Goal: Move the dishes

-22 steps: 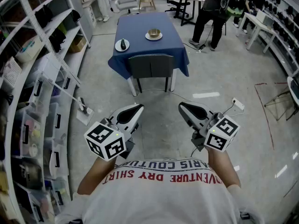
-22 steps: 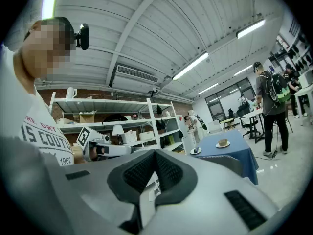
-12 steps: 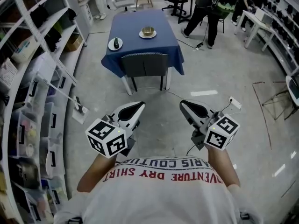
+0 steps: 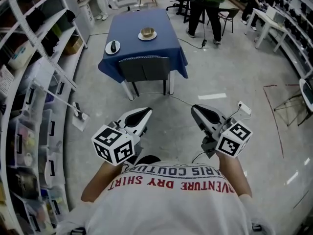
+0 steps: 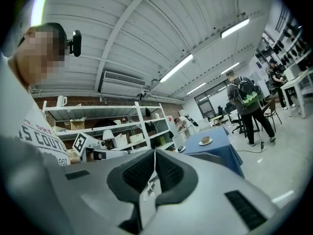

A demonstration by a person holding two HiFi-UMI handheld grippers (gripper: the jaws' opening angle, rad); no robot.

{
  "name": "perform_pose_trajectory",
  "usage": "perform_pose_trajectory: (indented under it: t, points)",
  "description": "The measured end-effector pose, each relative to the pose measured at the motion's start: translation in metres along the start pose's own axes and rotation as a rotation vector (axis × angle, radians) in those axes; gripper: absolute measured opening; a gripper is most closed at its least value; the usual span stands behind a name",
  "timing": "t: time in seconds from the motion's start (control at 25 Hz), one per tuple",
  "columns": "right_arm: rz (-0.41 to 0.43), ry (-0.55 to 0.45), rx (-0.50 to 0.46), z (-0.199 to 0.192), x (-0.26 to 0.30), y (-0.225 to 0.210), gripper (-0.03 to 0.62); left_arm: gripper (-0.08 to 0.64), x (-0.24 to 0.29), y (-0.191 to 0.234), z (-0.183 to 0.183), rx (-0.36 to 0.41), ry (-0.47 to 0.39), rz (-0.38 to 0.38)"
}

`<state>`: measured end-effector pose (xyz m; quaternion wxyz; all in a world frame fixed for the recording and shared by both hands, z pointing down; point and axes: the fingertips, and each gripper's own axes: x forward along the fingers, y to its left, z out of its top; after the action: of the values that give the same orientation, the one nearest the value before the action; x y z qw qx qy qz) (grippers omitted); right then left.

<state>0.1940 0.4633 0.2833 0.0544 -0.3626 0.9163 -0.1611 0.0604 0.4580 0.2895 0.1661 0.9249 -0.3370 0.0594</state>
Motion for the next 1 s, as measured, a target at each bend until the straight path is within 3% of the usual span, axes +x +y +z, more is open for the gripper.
perform_pose_trajectory:
  t: [0.4, 0.68, 1.0]
  points:
    - [0.065, 0.094, 0.001, -0.013, 0.090, -0.046, 0.025, 0.029, 0.031, 0.090, 0.008, -0.047, -0.019, 0.049]
    - [0.057, 0.084, 0.043, 0.011, 0.203, -0.115, 0.025, 0.029, 0.082, 0.207, 0.046, -0.045, 0.012, 0.068]
    - [0.022, 0.112, 0.122, 0.022, 0.351, -0.200, 0.025, 0.029, 0.143, 0.370, 0.083, -0.078, 0.077, 0.093]
